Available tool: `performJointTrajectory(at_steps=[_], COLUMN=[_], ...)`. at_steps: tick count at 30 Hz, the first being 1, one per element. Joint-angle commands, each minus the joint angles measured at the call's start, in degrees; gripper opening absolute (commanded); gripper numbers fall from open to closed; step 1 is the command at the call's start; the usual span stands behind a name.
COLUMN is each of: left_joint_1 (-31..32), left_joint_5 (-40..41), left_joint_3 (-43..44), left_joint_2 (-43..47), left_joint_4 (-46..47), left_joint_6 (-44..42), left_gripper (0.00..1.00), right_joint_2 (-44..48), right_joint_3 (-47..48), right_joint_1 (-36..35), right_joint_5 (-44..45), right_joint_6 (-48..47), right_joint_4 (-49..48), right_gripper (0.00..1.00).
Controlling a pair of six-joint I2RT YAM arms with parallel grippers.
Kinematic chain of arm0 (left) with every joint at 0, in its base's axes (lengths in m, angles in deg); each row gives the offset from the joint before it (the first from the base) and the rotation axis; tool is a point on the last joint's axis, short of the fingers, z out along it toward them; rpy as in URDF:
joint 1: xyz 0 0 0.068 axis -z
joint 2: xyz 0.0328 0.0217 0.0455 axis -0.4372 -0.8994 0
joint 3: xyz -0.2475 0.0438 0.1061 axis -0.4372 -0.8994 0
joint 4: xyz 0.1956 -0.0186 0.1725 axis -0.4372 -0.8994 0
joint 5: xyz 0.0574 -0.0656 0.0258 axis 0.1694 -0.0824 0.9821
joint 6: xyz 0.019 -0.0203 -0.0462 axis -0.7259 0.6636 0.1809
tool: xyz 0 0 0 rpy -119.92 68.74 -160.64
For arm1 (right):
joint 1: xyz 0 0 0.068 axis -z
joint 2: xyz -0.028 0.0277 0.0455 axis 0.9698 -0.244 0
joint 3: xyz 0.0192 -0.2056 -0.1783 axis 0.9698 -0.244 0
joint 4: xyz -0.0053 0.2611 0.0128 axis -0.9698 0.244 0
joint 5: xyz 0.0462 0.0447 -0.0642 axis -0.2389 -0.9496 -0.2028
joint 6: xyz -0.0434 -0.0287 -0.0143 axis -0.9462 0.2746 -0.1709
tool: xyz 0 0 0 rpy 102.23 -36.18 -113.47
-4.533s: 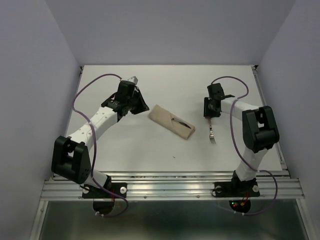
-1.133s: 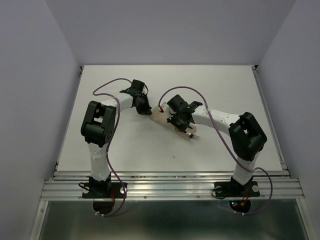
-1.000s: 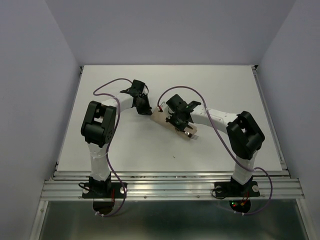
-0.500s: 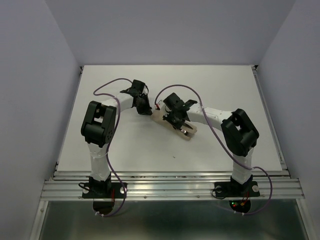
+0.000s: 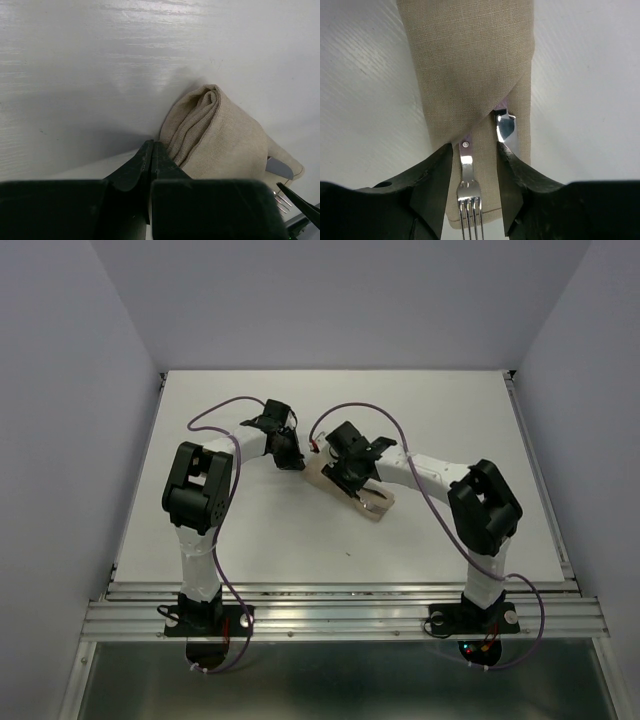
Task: Fold the napkin into a case and place the utensils inside
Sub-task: Insert the fork into the folded napkin.
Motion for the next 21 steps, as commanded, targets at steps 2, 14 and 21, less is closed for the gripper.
performJointTrajectory(at_steps=[2, 14, 21], left_joint_1=[0.7, 0.7, 0.8], left_joint_5=[-1.3, -1.3, -1.3], left_joint_3=[0.4, -0.6, -0.4], left_joint_2=[0.5, 1.9, 2.5], left_joint_4=[0.6, 0.9, 0.5], left_joint_6=[-1.0, -1.0, -1.4], left_gripper=[0.09, 0.09, 0.09], right_joint_2=[7.2, 11.7, 10.2], right_joint_3=[-2.0, -11.4, -13.0], right_joint_1=[-0.6, 1.5, 2.0], right_joint_5=[3.4, -1.6, -3.5], right_joint_6=[1.2, 1.5, 1.6], right_joint_4=[-3.5, -6.9, -7.5], right_gripper=[0.46, 0.41, 0.4])
